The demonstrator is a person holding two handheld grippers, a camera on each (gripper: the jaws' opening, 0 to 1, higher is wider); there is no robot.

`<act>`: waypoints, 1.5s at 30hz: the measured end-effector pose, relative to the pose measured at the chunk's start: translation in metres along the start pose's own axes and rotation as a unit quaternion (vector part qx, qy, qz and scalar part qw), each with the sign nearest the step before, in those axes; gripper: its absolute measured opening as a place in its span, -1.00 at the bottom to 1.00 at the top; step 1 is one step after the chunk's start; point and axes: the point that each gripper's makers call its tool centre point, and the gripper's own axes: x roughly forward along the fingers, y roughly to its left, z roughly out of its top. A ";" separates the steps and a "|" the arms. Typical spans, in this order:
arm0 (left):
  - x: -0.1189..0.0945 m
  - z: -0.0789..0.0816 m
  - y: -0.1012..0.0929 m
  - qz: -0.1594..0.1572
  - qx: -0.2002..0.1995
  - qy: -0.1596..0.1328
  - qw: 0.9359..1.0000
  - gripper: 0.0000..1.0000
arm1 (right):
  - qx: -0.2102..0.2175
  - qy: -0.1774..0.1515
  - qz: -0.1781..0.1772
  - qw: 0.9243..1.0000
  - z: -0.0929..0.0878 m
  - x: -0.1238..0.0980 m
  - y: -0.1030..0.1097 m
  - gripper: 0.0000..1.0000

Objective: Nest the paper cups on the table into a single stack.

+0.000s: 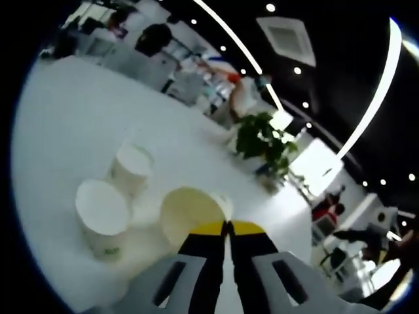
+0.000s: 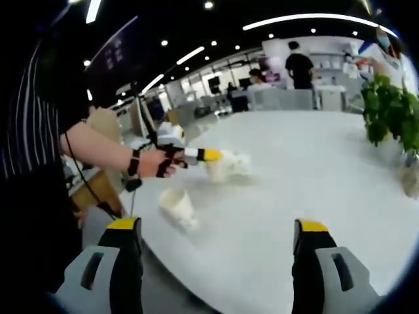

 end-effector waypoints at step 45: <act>-0.066 0.030 -0.143 -0.036 0.333 0.181 0.925 -1.00 | 0.000 -0.068 0.010 0.998 0.002 -0.020 0.028 0.86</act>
